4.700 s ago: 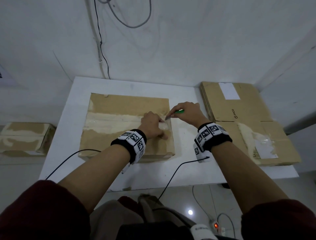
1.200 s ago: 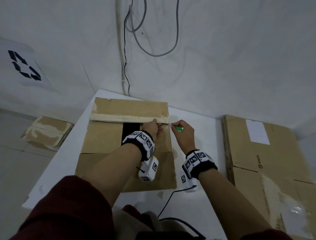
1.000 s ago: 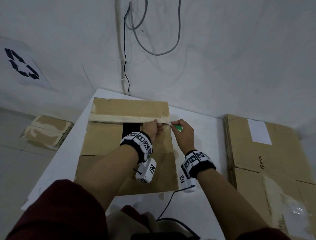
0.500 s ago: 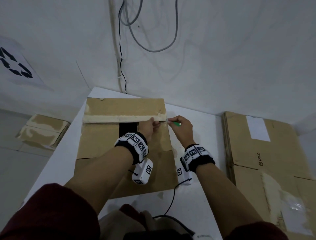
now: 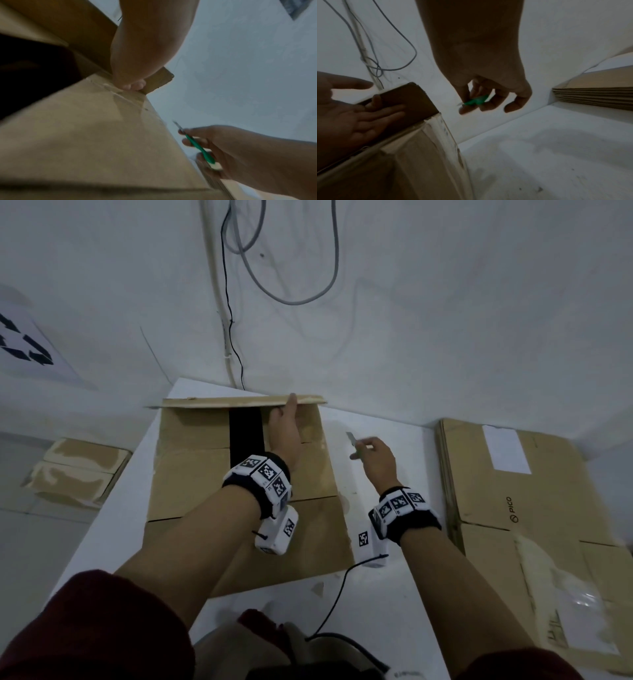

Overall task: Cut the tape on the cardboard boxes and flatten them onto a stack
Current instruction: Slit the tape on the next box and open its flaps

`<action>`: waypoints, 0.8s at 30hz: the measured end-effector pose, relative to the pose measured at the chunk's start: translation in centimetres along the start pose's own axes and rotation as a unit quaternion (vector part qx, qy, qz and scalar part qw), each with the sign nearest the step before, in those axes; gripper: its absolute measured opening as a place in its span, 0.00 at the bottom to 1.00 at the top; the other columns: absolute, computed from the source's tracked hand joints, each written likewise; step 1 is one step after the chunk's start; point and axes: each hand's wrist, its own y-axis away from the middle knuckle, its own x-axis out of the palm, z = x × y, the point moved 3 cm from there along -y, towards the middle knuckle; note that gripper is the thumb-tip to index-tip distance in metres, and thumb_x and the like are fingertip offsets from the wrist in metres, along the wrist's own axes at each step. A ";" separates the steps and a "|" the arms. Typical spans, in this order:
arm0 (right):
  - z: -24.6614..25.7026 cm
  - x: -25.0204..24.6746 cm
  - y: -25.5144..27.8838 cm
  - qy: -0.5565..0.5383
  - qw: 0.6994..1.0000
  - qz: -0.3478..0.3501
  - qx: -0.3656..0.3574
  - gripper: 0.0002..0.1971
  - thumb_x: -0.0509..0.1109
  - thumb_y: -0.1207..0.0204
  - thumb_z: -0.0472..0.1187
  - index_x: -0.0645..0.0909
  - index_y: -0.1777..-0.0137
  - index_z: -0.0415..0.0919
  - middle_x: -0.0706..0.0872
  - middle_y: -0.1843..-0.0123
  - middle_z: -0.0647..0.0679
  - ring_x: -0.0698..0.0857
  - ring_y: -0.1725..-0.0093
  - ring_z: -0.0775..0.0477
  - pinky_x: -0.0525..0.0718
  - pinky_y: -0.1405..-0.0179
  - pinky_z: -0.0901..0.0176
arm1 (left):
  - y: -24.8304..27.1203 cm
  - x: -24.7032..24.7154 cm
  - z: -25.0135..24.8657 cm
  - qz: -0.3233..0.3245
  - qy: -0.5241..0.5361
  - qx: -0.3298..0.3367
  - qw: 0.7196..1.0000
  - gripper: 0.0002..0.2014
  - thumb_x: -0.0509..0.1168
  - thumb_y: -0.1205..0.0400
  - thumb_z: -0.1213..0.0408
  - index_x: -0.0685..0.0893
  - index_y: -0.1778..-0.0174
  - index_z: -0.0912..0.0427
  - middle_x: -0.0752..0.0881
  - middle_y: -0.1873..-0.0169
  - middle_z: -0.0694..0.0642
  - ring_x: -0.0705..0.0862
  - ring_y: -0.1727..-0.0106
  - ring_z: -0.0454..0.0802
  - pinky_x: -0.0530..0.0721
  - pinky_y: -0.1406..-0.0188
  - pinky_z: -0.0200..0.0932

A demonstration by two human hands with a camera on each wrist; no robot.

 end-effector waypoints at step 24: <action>11.7 7.6 -4.2 0.200 0.964 0.152 -0.086 0.43 0.78 0.30 0.53 0.61 0.18 0.55 0.56 0.16 0.39 0.64 0.22 0.33 0.69 0.24 0.39 | -7.4 -13.1 -5.2 -0.007 -0.715 0.010 0.699 0.60 0.74 0.35 0.34 0.37 0.18 0.37 0.34 0.17 0.54 0.38 0.20 0.78 0.54 0.30 0.84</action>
